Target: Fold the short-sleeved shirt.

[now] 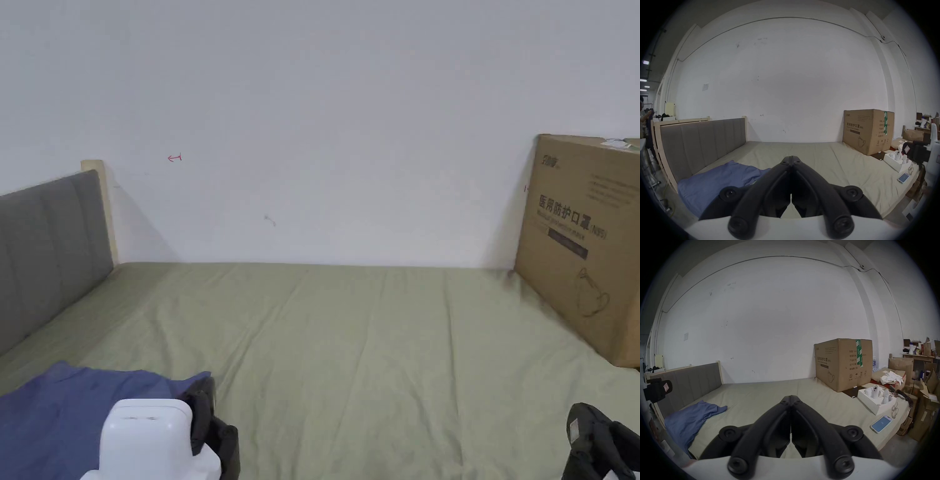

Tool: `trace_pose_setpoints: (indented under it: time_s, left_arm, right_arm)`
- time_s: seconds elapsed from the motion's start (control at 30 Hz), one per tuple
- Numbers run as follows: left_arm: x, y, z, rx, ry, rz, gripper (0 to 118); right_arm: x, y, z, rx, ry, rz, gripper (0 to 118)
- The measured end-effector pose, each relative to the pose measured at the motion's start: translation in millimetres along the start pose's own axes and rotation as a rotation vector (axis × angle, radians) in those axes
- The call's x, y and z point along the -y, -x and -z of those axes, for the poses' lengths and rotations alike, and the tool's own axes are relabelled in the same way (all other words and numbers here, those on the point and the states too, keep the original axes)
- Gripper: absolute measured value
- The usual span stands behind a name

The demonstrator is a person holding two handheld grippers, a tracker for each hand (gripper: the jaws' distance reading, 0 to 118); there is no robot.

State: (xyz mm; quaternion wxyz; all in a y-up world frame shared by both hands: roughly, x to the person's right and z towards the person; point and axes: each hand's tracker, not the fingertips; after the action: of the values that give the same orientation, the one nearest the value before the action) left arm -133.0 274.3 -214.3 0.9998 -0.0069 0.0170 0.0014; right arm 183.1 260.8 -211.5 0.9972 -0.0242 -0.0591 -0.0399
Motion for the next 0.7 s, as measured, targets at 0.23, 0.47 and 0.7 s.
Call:
trace_pose_setpoints:
  time_s: [0.23,0.47,0.7]
  left_arm:
    - [2,-12,-2,0.053,-0.019,0.02,0]
    - [3,2,-1,0.03,0.011,-0.002,0]
    - [-10,100,-47,-0.248,-0.02,0.043,0]
  right_arm:
    - [-1,-1,-1,0.054,-0.006,-0.031,0]
    - [-4,0,-5,0.024,-0.014,-0.009,0]
    - [1,75,25,-0.251,0.046,-0.064,0]
